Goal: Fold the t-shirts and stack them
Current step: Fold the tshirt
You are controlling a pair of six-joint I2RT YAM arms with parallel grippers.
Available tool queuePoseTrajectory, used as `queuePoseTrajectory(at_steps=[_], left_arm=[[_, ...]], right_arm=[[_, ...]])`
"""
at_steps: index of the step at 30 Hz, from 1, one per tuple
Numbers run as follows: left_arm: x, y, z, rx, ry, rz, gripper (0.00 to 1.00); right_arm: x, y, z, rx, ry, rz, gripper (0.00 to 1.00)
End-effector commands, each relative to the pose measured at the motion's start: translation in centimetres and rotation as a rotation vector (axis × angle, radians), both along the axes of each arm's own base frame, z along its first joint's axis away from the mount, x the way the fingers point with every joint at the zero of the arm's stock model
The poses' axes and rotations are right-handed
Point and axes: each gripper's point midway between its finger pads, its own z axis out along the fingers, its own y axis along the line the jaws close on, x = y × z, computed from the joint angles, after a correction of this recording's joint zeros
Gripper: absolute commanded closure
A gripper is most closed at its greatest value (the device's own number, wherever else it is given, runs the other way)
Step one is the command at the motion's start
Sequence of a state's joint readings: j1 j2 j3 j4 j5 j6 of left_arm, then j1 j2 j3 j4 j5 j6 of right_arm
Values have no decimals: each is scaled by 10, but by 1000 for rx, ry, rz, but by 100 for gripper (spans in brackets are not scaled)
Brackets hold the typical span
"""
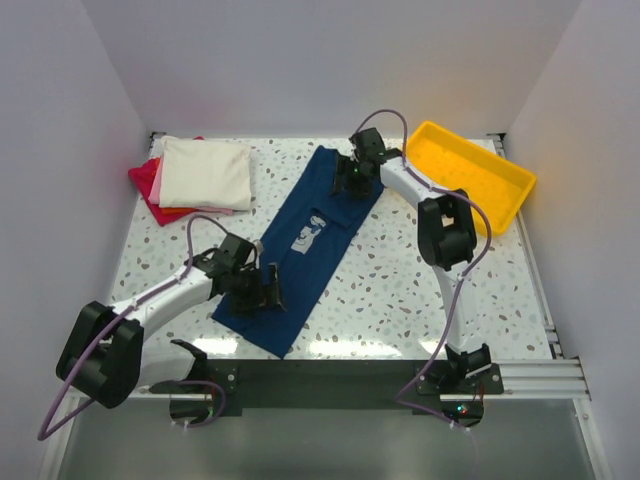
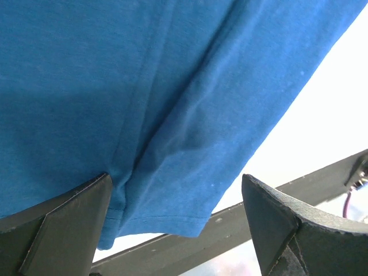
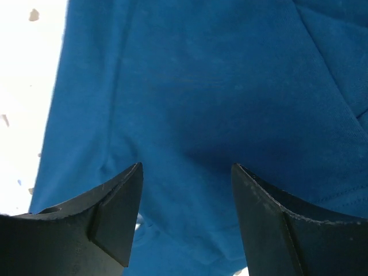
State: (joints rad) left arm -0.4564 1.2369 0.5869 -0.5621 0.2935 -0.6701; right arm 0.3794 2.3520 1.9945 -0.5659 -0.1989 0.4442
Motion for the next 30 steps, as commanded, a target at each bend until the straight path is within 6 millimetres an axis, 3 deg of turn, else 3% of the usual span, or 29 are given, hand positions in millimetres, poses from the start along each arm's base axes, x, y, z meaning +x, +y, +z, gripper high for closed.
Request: queuePoseTrajectory(at_steps=[1, 11, 13, 14, 15, 20, 23, 30], left_arm=[[-6, -10, -3, -55, 20, -25, 0], [-24, -17, -22, -81, 120, -42, 0], [-24, -22, -23, -96, 132, -49, 0], [-22, -24, -23, -102, 133, -50, 0], [-20, -29, -22, -110, 139, -56, 0], [-10, -50, -19, -140, 131, -114, 0], [-7, -69, -20, -175, 148, -180, 0], [-5, -98, -24, -196, 154, -296, 0]], right_arm=[[1, -5, -17, -45, 13, -20, 34], [11, -10, -67, -87, 75, -54, 34], [17, -6, -68, -77, 71, -58, 34], [16, -6, -79, -82, 87, -58, 34], [23, -4, -74, -72, 70, -60, 34], [34, 2, -93, -49, 87, -74, 33], [49, 6, -89, -21, 63, -86, 33], [58, 8, -93, 23, 54, -83, 32]])
